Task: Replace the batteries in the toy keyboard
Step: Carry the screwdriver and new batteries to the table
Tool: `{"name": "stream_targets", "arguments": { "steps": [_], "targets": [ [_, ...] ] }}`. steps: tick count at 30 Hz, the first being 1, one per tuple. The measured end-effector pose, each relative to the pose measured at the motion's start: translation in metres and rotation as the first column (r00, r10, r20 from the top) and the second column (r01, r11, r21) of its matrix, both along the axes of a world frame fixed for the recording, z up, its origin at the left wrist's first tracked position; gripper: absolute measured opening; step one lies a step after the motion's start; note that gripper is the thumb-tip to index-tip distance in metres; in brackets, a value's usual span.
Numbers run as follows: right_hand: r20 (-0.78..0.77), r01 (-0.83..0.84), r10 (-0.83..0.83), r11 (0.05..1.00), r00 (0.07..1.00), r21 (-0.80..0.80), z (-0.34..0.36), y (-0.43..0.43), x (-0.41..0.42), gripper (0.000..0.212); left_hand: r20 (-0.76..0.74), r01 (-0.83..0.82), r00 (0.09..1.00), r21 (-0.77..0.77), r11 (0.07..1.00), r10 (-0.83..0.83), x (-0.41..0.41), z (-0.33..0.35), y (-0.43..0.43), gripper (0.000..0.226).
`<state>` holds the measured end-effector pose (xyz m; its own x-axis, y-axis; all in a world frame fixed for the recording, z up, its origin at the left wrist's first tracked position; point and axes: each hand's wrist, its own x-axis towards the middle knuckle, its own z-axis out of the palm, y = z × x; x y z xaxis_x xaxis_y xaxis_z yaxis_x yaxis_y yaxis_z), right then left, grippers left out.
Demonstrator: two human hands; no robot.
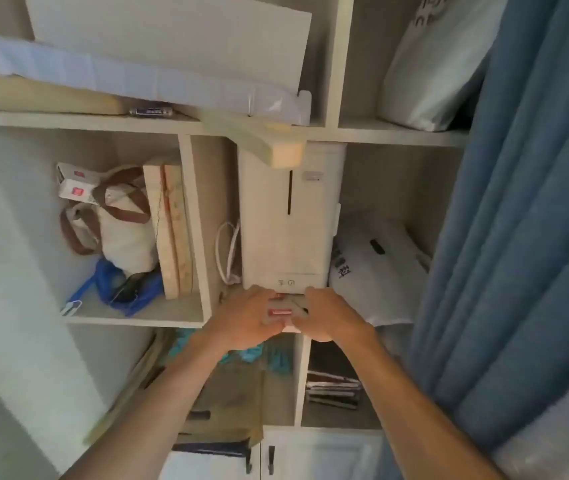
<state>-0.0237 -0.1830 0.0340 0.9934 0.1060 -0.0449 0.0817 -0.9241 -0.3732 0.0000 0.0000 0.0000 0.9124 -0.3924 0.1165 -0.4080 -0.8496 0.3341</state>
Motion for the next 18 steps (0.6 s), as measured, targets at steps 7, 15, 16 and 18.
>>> {"name": "stream_targets", "arguments": {
  "steps": [7,15,16,18],
  "targets": [
    [-0.020,0.174,-0.176,0.982,0.984,-0.079,-0.033,0.009,0.050,0.021,0.156,-0.027,0.988,0.282,0.959,-0.019,0.064,-0.040,-0.007,0.072],
    [0.023,0.194,-0.193,0.969,0.981,-0.155,-0.043,0.012,0.056,0.019,0.288,0.015,0.952,0.296,0.955,-0.105,0.062,-0.050,-0.010,0.047],
    [0.026,0.194,-0.193,0.968,0.981,-0.156,-0.044,0.012,0.056,0.019,0.255,0.028,0.962,0.253,0.967,-0.095,0.061,-0.050,-0.011,0.044],
    [0.060,0.185,-0.178,0.972,0.982,-0.146,-0.044,0.013,0.052,0.018,0.192,0.045,0.978,0.176,0.983,-0.080,0.060,-0.050,-0.014,0.038]
  ]
}}
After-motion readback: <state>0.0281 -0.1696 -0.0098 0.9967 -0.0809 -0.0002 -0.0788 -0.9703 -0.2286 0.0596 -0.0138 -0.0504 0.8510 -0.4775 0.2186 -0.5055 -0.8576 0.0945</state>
